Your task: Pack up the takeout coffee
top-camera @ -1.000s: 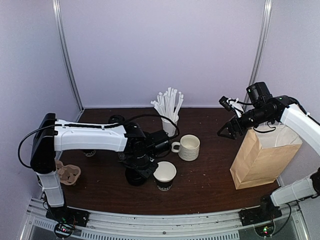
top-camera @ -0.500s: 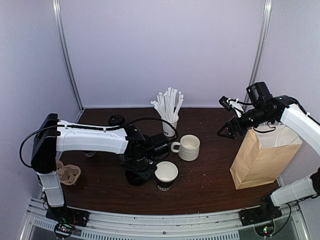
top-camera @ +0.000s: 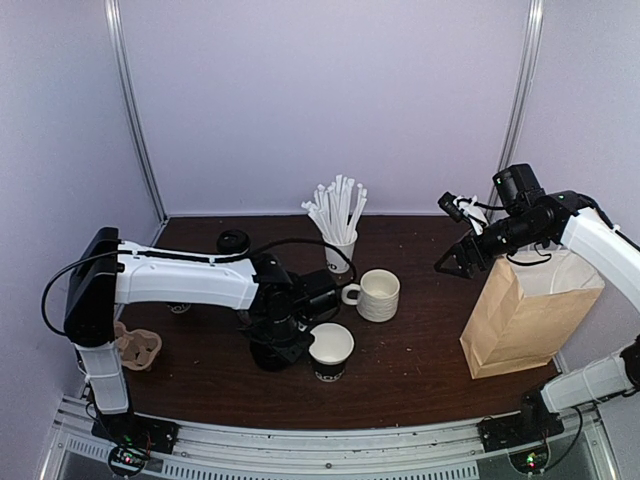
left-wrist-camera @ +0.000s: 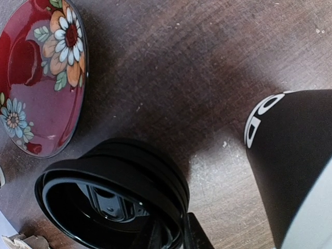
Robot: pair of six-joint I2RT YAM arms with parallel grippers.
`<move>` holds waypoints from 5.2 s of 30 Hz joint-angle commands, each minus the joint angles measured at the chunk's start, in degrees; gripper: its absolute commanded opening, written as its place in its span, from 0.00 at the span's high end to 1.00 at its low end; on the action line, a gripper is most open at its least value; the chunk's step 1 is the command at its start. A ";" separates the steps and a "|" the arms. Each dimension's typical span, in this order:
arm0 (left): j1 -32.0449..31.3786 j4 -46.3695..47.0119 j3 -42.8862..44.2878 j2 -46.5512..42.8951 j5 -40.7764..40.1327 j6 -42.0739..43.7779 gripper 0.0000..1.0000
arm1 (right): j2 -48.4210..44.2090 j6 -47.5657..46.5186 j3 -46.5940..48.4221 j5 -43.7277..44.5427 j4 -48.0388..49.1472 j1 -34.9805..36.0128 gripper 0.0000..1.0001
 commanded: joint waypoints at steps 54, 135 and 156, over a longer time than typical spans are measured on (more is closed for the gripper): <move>1.02 -0.48 -0.66 -7.99 2.90 4.37 0.93 | 0.54 0.34 0.93 -1.36 0.15 -0.37 0.18; 5.03 34.46 8.25 -28.65 34.10 26.44 0.88 | 18.77 92.13 2.27 -42.31 93.20 22.27 0.07; 5.03 30.86 8.29 -28.05 29.08 26.62 0.40 | 18.10 80.64 2.66 -42.27 81.31 21.76 0.25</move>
